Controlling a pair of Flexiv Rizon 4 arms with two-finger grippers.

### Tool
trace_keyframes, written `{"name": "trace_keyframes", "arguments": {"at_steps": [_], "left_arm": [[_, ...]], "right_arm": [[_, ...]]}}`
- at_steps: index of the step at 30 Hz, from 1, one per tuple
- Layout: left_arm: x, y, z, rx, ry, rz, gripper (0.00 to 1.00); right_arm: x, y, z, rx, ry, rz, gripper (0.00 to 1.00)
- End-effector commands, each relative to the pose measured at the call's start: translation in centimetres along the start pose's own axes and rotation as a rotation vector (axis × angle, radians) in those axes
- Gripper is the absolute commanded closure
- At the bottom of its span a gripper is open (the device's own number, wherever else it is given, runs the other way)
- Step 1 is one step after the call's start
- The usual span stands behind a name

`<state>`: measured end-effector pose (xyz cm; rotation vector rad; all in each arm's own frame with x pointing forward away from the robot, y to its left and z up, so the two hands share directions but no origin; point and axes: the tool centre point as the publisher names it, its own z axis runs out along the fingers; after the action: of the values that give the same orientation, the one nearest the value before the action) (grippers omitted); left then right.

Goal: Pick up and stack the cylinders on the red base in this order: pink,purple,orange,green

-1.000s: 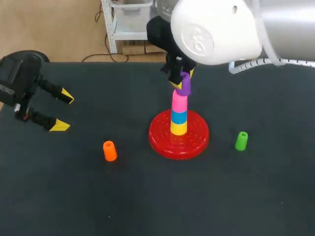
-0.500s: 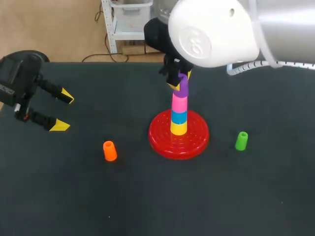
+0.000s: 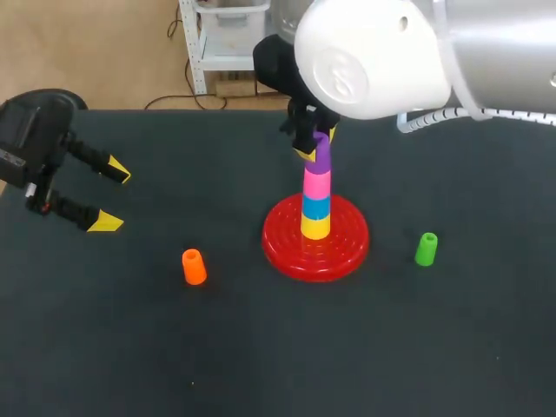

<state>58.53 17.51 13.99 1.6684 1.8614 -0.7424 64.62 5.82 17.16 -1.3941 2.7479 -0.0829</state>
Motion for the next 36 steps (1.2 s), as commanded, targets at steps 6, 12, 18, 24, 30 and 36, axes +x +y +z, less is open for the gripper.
{"name": "trace_keyframes", "arguments": {"at_steps": [6, 12, 18, 24, 30, 36], "left_arm": [[0.1, 0.0, 0.0, 0.000, -0.002, 0.002, 0.00], [0.1, 0.0, 0.0, 0.000, -0.002, 0.002, 0.00], [0.1, 0.0, 0.0, 0.000, -0.002, 0.002, 0.00], [0.1, 0.0, 0.0, 0.000, -0.002, 0.002, 0.00], [0.1, 0.0, 0.0, 0.000, -0.002, 0.002, 0.00], [0.1, 0.0, 0.0, 0.000, -0.002, 0.002, 0.00]], "right_arm": [[-0.2, -0.3, 0.8, -0.019, 0.012, -0.002, 1.00], [0.0, -0.4, 1.1, -0.028, 0.017, 0.001, 1.00], [0.1, -0.3, 1.2, -0.031, 0.020, 0.002, 1.00], [0.0, -0.4, 1.7, -0.043, 0.020, 0.001, 1.00], [0.1, -0.6, 2.2, -0.059, 0.020, 0.006, 1.00], [0.1, -0.7, 2.2, -0.062, 0.018, 0.009, 1.00]]}}
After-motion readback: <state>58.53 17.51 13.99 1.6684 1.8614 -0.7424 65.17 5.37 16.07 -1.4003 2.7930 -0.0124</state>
